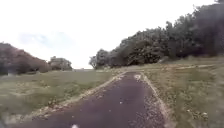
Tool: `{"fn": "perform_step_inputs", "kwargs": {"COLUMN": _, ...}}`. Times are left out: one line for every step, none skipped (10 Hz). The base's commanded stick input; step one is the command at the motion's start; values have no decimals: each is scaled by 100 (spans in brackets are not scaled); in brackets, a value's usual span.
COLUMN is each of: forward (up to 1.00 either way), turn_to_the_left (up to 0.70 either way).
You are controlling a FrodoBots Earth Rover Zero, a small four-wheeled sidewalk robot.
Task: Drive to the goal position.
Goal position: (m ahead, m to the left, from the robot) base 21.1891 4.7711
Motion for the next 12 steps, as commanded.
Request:
{"fn": "perform_step_inputs", "kwargs": {"forward": 100, "turn_to_the_left": 0}}
{"fn": "perform_step_inputs", "kwargs": {"forward": 100, "turn_to_the_left": 0}}
{"fn": "perform_step_inputs", "kwargs": {"forward": 100, "turn_to_the_left": 0}}
{"fn": "perform_step_inputs", "kwargs": {"forward": 100, "turn_to_the_left": 0}}
{"fn": "perform_step_inputs", "kwargs": {"forward": 100, "turn_to_the_left": 0}}
{"fn": "perform_step_inputs", "kwargs": {"forward": 100, "turn_to_the_left": -3}}
{"fn": "perform_step_inputs", "kwargs": {"forward": 100, "turn_to_the_left": -7}}
{"fn": "perform_step_inputs", "kwargs": {"forward": 100, "turn_to_the_left": -31}}
{"fn": "perform_step_inputs", "kwargs": {"forward": 100, "turn_to_the_left": -36}}
{"fn": "perform_step_inputs", "kwargs": {"forward": 100, "turn_to_the_left": -39}}
{"fn": "perform_step_inputs", "kwargs": {"forward": 100, "turn_to_the_left": -36}}
{"fn": "perform_step_inputs", "kwargs": {"forward": 100, "turn_to_the_left": -32}}
